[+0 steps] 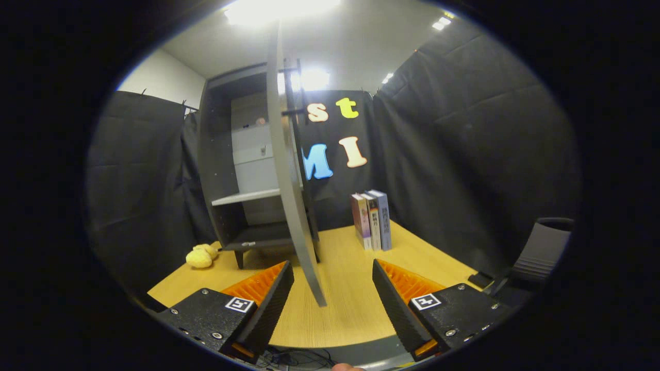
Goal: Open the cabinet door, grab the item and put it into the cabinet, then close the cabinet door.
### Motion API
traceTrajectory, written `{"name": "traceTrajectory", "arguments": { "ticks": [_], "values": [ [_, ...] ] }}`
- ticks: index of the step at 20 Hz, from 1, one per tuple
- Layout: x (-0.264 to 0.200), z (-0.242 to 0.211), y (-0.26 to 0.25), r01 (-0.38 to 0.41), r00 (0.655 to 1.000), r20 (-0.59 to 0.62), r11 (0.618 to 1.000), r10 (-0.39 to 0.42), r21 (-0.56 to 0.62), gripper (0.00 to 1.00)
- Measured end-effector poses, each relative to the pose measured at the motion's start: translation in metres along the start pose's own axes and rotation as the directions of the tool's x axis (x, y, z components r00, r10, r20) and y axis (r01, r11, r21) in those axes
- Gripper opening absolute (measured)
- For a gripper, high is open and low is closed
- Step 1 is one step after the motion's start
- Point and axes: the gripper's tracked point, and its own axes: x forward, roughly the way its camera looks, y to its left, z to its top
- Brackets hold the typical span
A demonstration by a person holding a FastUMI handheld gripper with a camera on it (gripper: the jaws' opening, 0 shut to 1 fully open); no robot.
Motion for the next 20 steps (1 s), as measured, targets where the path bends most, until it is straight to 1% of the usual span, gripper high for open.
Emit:
{"name": "traceTrajectory", "arguments": {
  "ticks": [2,5,8,9,10,11,15,17,19,20],
  "values": [
    [-0.008,-0.053,0.023,-0.003,0.998,-0.059,1.000,0.003,0.002,0.95],
    [-0.015,-0.103,0.071,-0.043,0.993,-0.105,0.999,0.045,0.015,0.95],
    [-0.001,-0.145,0.119,-0.113,0.984,-0.140,0.993,0.114,0.010,0.95],
    [0.008,-0.158,0.137,-0.152,0.975,-0.159,0.988,0.154,0.026,0.95],
    [0.017,-0.172,0.148,-0.171,0.968,-0.180,0.984,0.176,0.041,0.95],
    [0.026,-0.183,0.155,-0.176,0.965,-0.189,0.983,0.182,0.046,0.95],
    [0.061,-0.199,0.188,-0.233,0.953,-0.193,0.972,0.234,0.028,0.95],
    [0.082,-0.208,0.202,-0.237,0.951,-0.199,0.971,0.238,0.027,0.94],
    [0.095,-0.220,0.213,-0.263,0.936,-0.236,0.965,0.261,0.027,0.93],
    [0.098,-0.224,0.214,-0.266,0.933,-0.252,0.964,0.258,0.003,0.83]
  ]
}}
